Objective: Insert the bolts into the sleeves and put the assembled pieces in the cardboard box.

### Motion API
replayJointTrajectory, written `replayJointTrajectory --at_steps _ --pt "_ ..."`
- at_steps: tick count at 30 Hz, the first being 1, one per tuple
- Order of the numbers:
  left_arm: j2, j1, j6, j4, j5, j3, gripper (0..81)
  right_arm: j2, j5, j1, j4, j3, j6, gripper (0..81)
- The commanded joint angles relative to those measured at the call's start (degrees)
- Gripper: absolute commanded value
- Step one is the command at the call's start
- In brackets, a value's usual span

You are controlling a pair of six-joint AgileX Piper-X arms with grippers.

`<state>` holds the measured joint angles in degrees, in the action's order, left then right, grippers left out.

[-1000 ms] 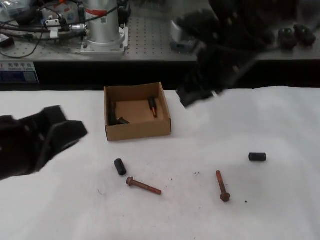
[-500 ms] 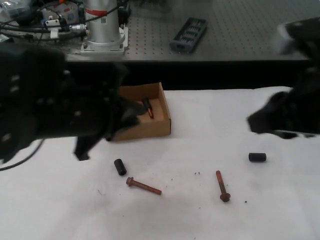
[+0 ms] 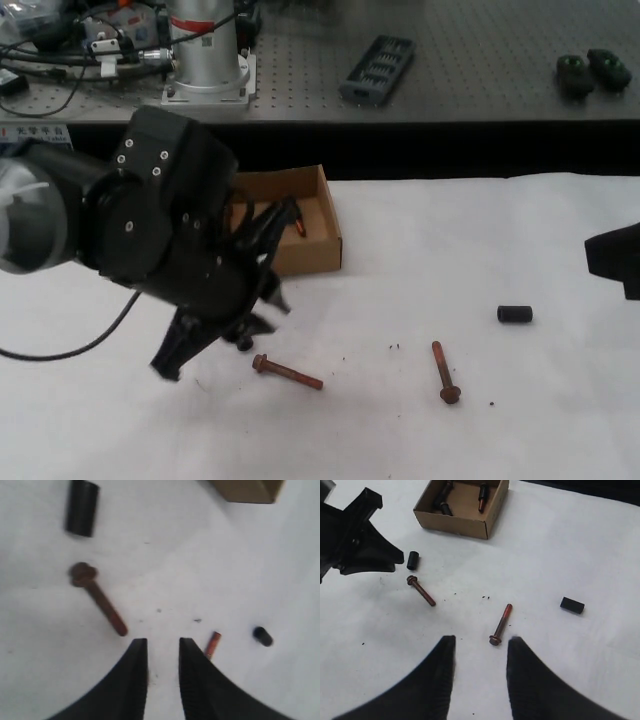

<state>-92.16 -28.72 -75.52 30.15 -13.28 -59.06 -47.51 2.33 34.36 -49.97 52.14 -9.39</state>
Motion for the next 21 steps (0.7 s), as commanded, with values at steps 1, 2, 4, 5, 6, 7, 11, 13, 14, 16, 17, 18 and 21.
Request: replayJointTrajectory --at_steps 1,2,4,5,6,7,11,13,14,16,17,18,21 --pt "-0.72 -0.16 -0.11 8.39 4.05 -0.84 17.1 0.34 -0.31 -0.21 -0.48 -0.11 -0.51 26.4" --pt "-1.11 -0.16 -0.50 8.52 4.07 -0.84 17.1 0.34 -0.31 -0.21 -0.58 -0.11 -0.51 26.4" --pt "-1.91 -0.16 -2.13 6.59 4.05 -0.99 17.1 0.34 -0.31 -0.21 -0.79 -0.11 -0.51 26.4" --pt "-2.28 -0.16 -3.97 5.72 4.05 -1.09 17.1 0.34 -0.31 -0.21 -0.83 -0.11 -0.51 26.4" --pt "-2.72 -0.16 -5.64 5.17 4.05 -1.49 17.1 0.34 -0.31 -0.21 -0.83 -0.11 -0.51 26.4" --pt "-3.26 -0.16 -6.78 5.34 4.05 -2.19 17.1 0.34 -0.31 -0.21 -0.83 -0.11 -0.51 26.4" --pt "-5.98 -0.16 -7.37 7.83 4.38 -6.14 17.1 0.34 -0.31 -0.21 -0.83 -0.11 -0.51 26.4" --pt "-7.59 -0.16 -8.05 9.16 5.19 -8.66 17.1 0.34 -0.31 -0.21 -0.83 -0.11 -0.51 26.4" --pt "-8.23 -0.16 -8.11 9.37 5.44 -9.65 17.1 0.34 -0.31 -0.21 -0.78 -0.11 -0.39 26.4" --pt "-9.76 -0.16 -8.13 10.45 6.22 -11.97 17.1 0.34 -0.31 -0.21 -0.65 -0.11 0.05 26.4" --pt "-10.46 -0.16 -8.13 11.08 6.47 -12.99 17.1 0.34 -0.48 -0.21 -0.66 -0.11 0.14 26.4" --pt "-10.99 -0.16 -8.13 11.66 6.63 -13.82 17.1 0.34 -0.54 -0.21 -0.66 -0.11 0.12 26.4" --pt "-12.07 -0.46 -8.13 13.16 6.63 -14.98 17.1 0.34 -0.54 -0.21 -0.66 -0.11 0.12 26.4"
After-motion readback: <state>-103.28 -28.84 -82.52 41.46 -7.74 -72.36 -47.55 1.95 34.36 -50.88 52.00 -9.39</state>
